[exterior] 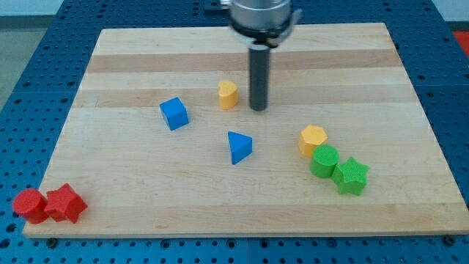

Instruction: Separate the hexagon and green circle

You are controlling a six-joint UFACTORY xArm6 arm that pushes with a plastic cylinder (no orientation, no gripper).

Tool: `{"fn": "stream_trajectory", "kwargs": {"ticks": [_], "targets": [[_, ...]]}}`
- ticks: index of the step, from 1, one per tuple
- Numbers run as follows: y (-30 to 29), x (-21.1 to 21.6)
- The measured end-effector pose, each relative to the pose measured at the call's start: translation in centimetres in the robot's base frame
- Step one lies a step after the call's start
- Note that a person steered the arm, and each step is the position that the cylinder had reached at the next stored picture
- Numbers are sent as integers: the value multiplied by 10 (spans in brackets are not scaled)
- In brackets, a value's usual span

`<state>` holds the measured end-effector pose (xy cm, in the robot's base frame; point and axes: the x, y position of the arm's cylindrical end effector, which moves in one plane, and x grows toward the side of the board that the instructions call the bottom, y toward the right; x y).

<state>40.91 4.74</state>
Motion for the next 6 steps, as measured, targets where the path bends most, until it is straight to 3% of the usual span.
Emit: {"fn": "stream_trajectory", "kwargs": {"ticks": [1, 2, 4, 6], "targets": [[69, 8], [92, 50], [63, 101], [-22, 87]]}}
